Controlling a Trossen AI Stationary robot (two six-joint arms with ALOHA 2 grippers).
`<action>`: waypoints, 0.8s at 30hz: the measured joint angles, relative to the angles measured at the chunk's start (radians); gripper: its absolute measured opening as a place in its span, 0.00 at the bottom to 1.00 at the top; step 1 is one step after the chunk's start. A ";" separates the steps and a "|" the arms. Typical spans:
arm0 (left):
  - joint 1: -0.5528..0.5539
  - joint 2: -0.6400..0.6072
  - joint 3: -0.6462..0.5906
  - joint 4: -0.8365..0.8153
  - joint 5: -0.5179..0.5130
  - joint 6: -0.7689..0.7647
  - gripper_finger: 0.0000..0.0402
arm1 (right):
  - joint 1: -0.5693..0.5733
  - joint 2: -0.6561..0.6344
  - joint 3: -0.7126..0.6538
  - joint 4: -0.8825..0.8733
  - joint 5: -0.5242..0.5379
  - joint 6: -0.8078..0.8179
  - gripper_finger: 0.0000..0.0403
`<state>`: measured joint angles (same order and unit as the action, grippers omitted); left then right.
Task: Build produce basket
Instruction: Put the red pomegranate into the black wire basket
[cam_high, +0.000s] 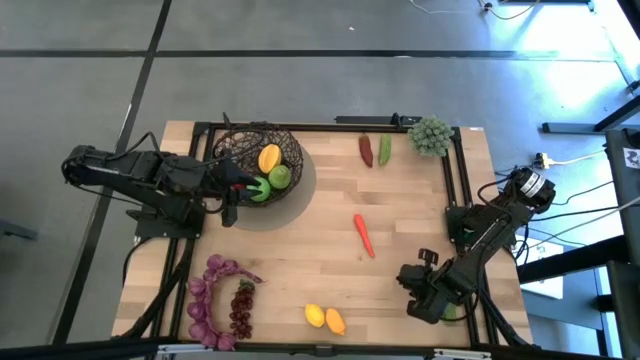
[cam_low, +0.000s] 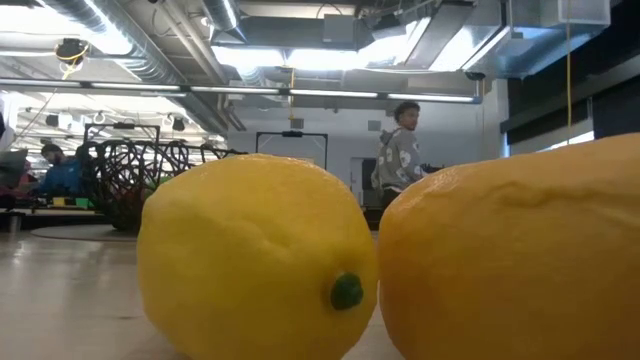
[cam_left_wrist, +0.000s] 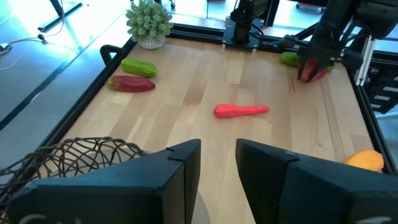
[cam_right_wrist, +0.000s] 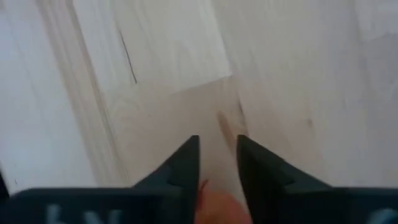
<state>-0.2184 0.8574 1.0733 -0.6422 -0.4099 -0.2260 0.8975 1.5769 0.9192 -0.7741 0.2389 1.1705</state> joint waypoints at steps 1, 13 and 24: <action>0.000 0.000 0.000 0.000 0.000 0.000 0.23 | -0.003 0.000 0.003 -0.006 0.004 -0.001 0.30; 0.000 0.000 0.000 0.000 0.000 0.000 0.23 | -0.010 -0.001 0.110 -0.177 -0.008 -0.126 0.75; 0.000 0.000 0.000 0.000 0.000 0.000 0.23 | -0.010 -0.002 0.137 -0.245 -0.094 -0.022 0.79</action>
<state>-0.2182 0.8575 1.0731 -0.6418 -0.4099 -0.2260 0.8875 1.5749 1.0561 -1.0187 0.1448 1.1481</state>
